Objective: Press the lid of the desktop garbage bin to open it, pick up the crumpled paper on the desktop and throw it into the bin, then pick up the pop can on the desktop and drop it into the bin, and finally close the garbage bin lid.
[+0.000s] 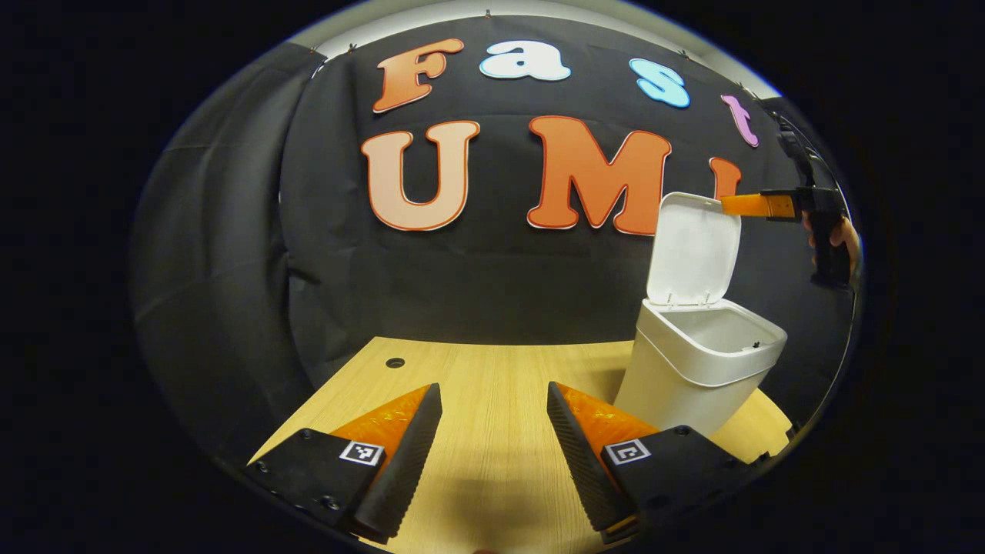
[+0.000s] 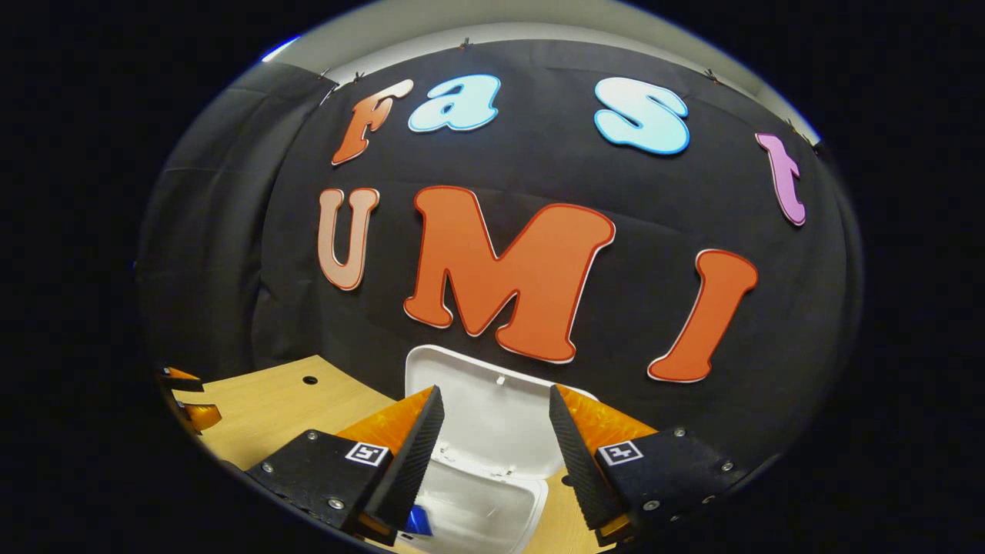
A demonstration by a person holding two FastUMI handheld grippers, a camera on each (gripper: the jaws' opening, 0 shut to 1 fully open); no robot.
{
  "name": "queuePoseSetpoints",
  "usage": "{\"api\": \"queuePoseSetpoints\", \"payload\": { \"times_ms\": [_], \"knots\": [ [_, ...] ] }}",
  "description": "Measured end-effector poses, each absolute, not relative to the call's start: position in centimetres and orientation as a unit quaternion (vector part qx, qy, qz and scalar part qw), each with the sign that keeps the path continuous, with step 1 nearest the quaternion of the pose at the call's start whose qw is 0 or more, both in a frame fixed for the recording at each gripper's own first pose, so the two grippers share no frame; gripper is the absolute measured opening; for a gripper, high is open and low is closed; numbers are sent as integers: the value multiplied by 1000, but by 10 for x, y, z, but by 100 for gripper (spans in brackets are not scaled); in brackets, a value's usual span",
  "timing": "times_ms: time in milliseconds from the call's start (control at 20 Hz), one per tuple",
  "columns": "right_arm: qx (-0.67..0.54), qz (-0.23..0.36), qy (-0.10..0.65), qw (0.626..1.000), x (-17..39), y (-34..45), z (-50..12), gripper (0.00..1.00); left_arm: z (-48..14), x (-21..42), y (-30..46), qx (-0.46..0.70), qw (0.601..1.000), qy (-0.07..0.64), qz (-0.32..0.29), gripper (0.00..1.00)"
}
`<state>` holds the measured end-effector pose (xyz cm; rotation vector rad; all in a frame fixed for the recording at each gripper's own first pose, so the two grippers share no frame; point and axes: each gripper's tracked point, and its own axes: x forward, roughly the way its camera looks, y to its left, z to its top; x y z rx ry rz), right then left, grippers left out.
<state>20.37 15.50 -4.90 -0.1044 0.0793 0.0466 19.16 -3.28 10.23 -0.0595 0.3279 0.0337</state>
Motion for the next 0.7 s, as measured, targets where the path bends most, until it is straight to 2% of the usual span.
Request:
{"api": "queuePoseSetpoints", "payload": {
  "times_ms": [450, 700],
  "knots": [
    [-42, 7, 36, 998, 248, 148, -31, 83, 102, 183, -9, -37, 985, 159, 47, 87],
    [-40, -13, 61, 997, 256, 145, -38, 83, 100, 182, 2, -39, 985, 160, 48, 89]
  ]
}}
